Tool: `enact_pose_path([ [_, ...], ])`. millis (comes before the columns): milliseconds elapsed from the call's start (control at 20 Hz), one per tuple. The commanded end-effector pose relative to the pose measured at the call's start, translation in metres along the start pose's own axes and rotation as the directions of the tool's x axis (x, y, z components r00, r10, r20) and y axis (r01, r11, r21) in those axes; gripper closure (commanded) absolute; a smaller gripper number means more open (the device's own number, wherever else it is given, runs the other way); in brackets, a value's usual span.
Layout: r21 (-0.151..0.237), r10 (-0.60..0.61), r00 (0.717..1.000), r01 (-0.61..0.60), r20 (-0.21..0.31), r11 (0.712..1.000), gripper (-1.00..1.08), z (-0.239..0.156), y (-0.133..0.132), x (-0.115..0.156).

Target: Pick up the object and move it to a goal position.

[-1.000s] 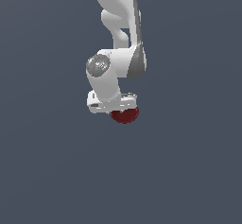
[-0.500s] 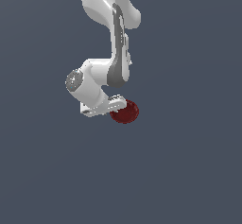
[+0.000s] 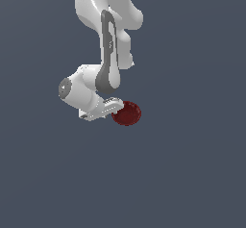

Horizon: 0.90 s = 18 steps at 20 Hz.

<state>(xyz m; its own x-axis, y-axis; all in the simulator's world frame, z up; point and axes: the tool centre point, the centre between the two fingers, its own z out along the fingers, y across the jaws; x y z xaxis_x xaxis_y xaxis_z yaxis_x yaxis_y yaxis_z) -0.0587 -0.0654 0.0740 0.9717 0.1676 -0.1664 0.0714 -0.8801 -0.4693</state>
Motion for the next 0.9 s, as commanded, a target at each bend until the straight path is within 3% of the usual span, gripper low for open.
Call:
enact_pose_path([
  [0, 0.019, -0.007, 1.0, 0.007, -0.001, 1.0, -0.2, 0.001, 0.001, -0.001],
  [850, 0.028, -0.01, 1.0, 0.01, -0.002, 1.0, -0.2, 0.032, 0.002, -0.002],
])
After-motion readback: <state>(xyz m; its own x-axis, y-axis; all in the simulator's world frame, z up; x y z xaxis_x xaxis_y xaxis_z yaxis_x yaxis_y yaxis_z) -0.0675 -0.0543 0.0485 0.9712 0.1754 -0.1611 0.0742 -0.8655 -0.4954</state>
